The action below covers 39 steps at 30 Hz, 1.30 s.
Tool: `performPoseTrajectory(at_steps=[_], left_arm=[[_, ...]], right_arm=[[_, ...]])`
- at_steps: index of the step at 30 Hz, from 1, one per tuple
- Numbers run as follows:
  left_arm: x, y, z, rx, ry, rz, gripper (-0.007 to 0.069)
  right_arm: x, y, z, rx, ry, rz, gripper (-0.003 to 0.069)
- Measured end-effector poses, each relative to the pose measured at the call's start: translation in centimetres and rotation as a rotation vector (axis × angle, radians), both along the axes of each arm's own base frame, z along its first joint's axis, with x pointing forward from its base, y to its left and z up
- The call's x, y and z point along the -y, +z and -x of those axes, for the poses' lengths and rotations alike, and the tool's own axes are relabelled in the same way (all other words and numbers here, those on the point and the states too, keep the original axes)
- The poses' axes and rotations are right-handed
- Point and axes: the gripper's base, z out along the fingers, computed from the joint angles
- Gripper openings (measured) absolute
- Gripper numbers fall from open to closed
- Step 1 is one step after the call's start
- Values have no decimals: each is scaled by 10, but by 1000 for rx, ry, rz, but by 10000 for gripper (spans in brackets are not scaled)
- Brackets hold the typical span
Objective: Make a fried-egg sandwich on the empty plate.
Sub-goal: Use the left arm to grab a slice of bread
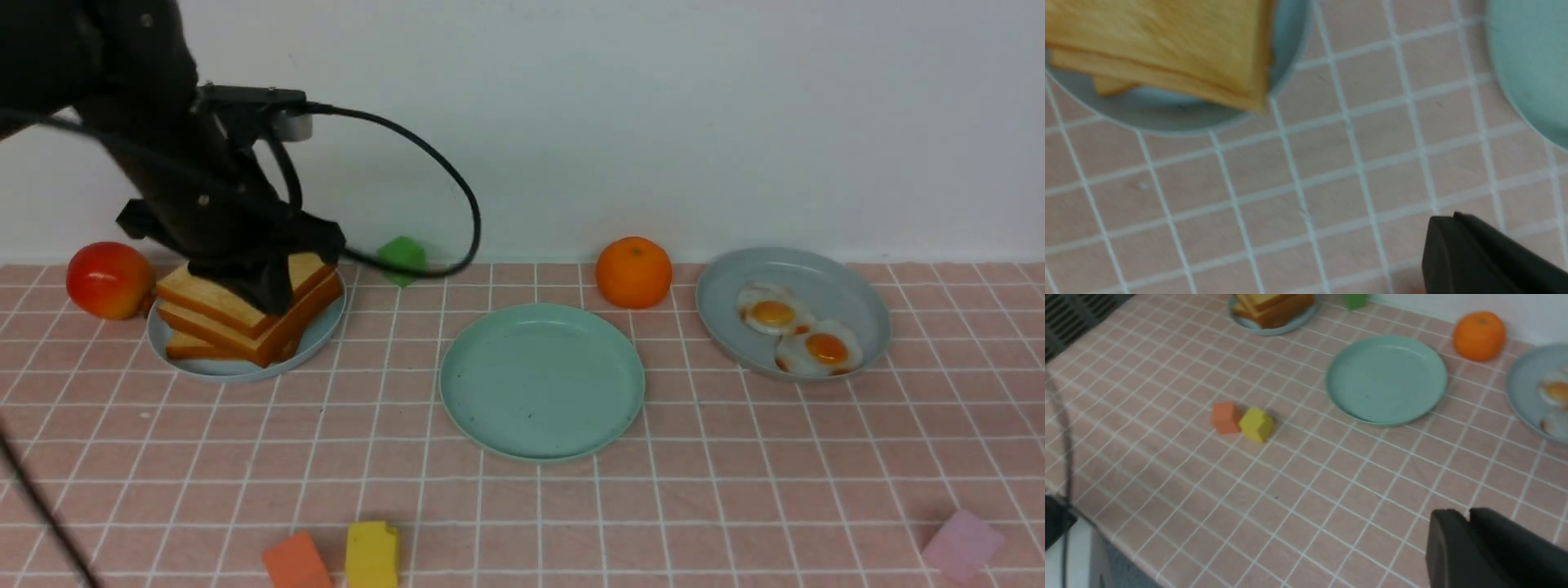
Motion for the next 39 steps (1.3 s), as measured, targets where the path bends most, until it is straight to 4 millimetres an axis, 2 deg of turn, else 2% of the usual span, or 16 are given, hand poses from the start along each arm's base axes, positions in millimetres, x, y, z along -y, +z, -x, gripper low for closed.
performPoseTrajectory(at_steps=[2,6,9,15,18,20,25,31,36,39], left_arm=[[-9,-10,-21,-21,13,-22,-13],[-18,-26,-45,-38,-19,-74,19],[-19,-33,-56,-15,-49,-101,97],[-18,-52,-75,72,-133,-134,367],[-18,-60,-81,102,-150,-153,418],[-19,-65,-85,117,-153,-160,426],[-19,-84,-94,126,-159,-176,394],[-20,-87,-95,127,-164,-193,298],[-19,-86,-96,131,-167,-195,162],[-17,-86,-95,126,-170,-192,40]], right_arm=[[0,-1,1,-1,12,14,93],[0,-2,0,-5,11,27,98],[1,-2,-1,-3,10,31,101],[1,-2,-1,-3,7,35,107],[1,-2,-1,-3,7,35,110],[1,-2,-1,-3,7,35,111],[1,-2,-1,-2,6,37,118],[1,-2,-1,-1,4,35,122],[1,-2,-1,-1,3,35,125],[1,-2,-1,-1,3,35,128]])
